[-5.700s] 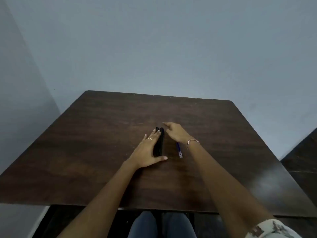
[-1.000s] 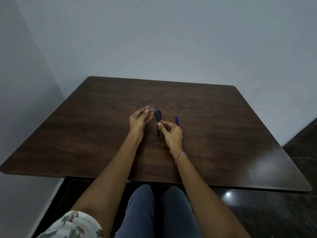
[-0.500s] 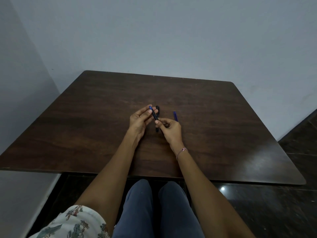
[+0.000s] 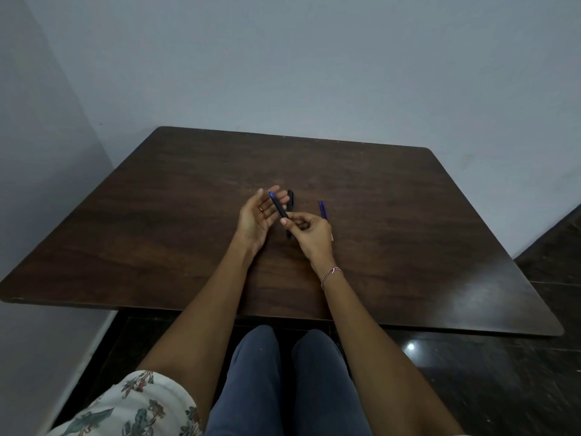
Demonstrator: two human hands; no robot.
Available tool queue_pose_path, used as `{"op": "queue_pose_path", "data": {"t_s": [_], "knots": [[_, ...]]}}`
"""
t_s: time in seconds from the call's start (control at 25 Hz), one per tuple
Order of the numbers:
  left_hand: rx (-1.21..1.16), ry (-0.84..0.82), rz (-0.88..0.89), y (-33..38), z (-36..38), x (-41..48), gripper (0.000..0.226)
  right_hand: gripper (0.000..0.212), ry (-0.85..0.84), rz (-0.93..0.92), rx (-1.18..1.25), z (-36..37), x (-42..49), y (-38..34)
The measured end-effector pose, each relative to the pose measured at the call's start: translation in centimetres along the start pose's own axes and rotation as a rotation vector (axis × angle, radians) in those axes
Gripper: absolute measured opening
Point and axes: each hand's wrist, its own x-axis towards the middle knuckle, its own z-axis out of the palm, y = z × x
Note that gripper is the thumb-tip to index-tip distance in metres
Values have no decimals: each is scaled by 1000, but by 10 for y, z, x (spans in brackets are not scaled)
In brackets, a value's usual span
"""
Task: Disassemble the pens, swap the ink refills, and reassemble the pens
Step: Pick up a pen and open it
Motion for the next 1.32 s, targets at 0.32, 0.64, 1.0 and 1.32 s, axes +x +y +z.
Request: {"op": "queue_pose_path", "data": {"t_s": [0.32, 0.64, 1.0, 1.32], "knots": [[15, -35, 12, -2, -5, 2, 21, 23, -1, 11, 77, -1, 0, 0], [75, 82, 121, -6, 0, 4, 8, 24, -71, -13, 127, -2, -1, 1], [-18, -85, -13, 0, 0, 0, 25, 22, -9, -5, 120, 0, 0, 4], [80, 103, 121, -3, 2, -1, 8, 23, -132, -4, 126, -3, -4, 0]]}}
